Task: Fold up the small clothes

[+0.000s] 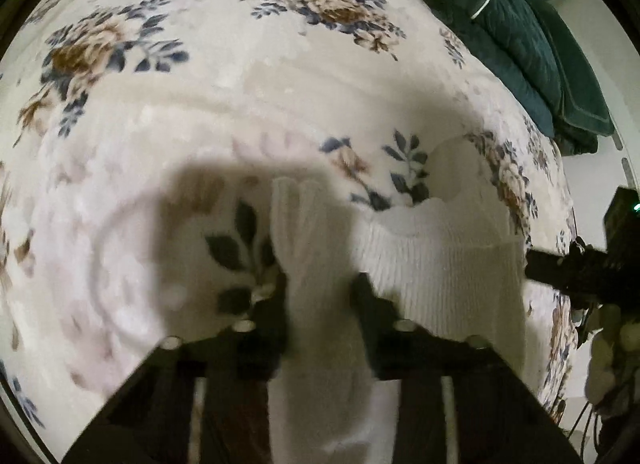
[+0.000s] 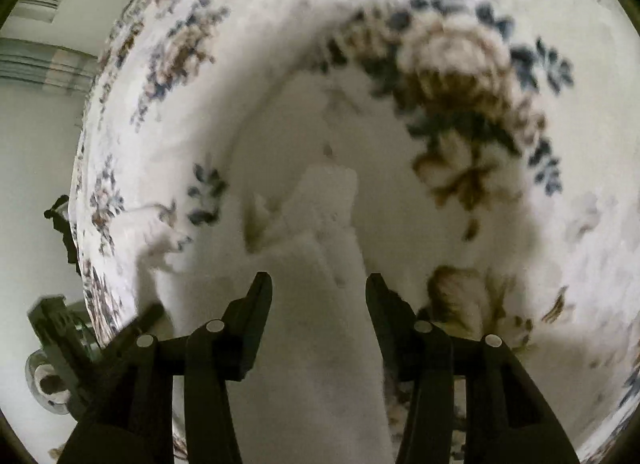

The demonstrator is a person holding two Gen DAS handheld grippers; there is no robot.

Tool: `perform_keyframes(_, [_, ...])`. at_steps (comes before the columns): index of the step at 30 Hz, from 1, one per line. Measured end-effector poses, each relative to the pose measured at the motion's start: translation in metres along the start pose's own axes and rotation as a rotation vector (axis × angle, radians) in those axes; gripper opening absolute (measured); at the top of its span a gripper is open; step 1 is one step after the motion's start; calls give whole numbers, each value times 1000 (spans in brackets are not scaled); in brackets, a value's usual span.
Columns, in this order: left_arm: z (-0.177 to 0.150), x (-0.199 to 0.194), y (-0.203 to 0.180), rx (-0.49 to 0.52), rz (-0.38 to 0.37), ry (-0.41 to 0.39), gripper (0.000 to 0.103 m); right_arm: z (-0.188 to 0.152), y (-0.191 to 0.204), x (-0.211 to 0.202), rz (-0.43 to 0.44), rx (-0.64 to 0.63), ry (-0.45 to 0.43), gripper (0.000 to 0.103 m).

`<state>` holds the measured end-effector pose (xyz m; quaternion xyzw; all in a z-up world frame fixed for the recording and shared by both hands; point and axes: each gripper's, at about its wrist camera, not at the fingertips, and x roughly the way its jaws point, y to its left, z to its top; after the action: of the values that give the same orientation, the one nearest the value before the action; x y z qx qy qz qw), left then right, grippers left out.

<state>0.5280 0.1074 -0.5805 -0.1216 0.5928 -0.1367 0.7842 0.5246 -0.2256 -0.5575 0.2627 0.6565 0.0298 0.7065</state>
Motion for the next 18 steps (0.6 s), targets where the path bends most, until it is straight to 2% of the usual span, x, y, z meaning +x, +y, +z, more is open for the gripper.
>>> perform_keyframes(1, [2, -1, 1, 5, -2, -12, 13, -1, -2, 6, 15, -1, 12, 50])
perform_keyframes(2, [3, -3, 3, 3, -10, -18, 9, -4, -4, 14, 43, -2, 19, 45])
perform_keyframes(3, [4, -6, 5, -2, -20, -25, 8, -6, -5, 18, 56, -4, 7, 12])
perform_keyframes(4, [4, -12, 8, -4, -21, -40, 7, -8, -5, 18, 40, -8, -15, 5])
perform_keyframes(7, [4, -18, 21, -22, -23, -50, 6, -10, -9, -8, 1, 27, -173, 4])
perform_keyframes(8, [3, -16, 26, -32, -24, -45, 6, -9, -12, -8, -3, 40, -184, 4])
perform_keyframes(10, [2, -7, 34, -69, -39, -23, 6, -6, -20, 3, -9, 63, -147, 4])
perform_keyframes(12, [3, -3, 39, -115, -86, -3, 7, -7, -22, 21, -32, 47, -101, 4])
perform_keyframes(13, [3, -3, 41, -142, -116, 2, 11, -7, -22, 25, -30, 38, -88, 4])
perform_keyframes(14, [2, -6, 43, -159, -134, -2, 11, -7, -26, 28, -8, 46, -68, 5])
perform_keyframes(15, [1, -9, 48, -191, -182, -2, 11, -7, -31, 28, 18, 64, -53, 7])
perform_keyframes(16, [-1, -12, 51, -210, -211, 1, 22, -7, -35, 28, 66, 88, -29, 18])
perform_keyframes(17, [-5, -14, 56, -232, -252, 7, 42, -9, -43, 25, 115, 114, -4, 27])
perform_keyframes(18, [-11, -16, 61, -250, -314, 17, 54, -12, -50, 20, 149, 123, 5, 54])
